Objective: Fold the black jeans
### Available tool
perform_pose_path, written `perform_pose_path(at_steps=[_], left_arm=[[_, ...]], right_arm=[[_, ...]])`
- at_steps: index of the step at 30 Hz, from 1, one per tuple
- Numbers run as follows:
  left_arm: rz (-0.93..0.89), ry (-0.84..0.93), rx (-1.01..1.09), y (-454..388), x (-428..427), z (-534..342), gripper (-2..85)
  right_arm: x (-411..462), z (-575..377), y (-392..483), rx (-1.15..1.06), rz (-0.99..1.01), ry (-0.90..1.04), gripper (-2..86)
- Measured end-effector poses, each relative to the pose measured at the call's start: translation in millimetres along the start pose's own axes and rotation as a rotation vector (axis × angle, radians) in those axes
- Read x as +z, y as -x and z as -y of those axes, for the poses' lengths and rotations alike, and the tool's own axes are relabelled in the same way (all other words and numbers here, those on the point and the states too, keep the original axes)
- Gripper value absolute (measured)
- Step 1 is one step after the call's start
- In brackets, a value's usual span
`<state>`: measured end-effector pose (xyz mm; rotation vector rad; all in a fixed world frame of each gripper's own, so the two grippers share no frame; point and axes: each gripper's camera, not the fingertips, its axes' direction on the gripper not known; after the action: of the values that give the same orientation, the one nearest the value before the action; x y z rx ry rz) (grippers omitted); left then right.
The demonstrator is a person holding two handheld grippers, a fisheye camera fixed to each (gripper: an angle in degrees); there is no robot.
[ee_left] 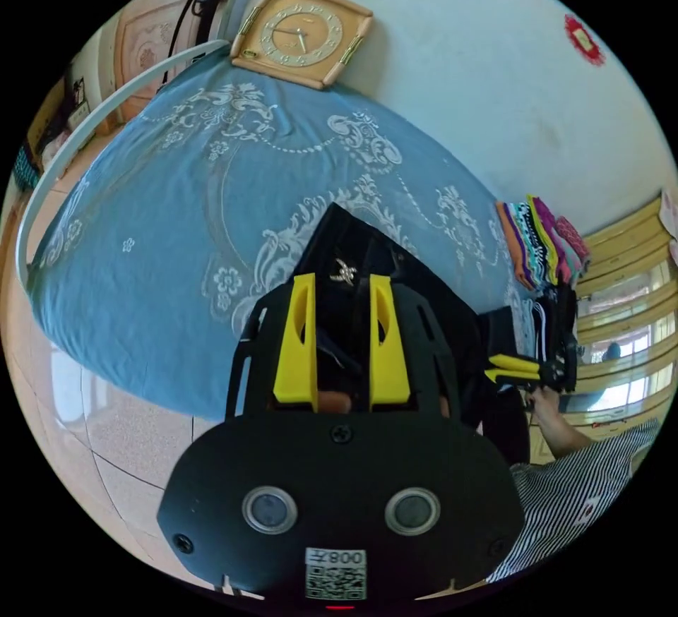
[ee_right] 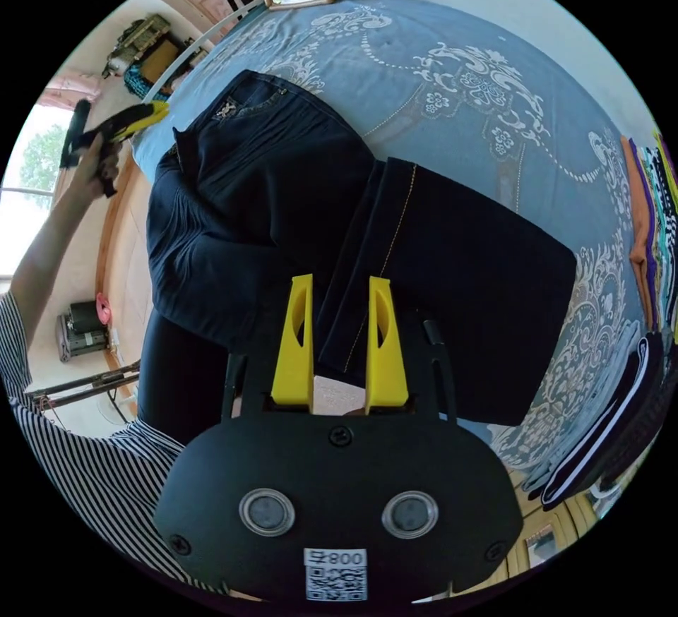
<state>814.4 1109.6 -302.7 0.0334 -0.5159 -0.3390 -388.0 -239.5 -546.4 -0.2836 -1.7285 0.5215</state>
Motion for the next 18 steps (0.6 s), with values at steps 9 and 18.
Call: perform_pose_path(at_steps=[9, 18], left_arm=[[0.139, 0.212, -0.005, -12, 93, 99, 12.7], [0.293, 0.235, 0.121, -57, 123, 122, 4.7]], right_arm=[[-41, -17, -8, 0.057, -0.04, -0.101, 13.2], [-12, -30, -12, 0.029, -0.183, 0.01, 10.3]])
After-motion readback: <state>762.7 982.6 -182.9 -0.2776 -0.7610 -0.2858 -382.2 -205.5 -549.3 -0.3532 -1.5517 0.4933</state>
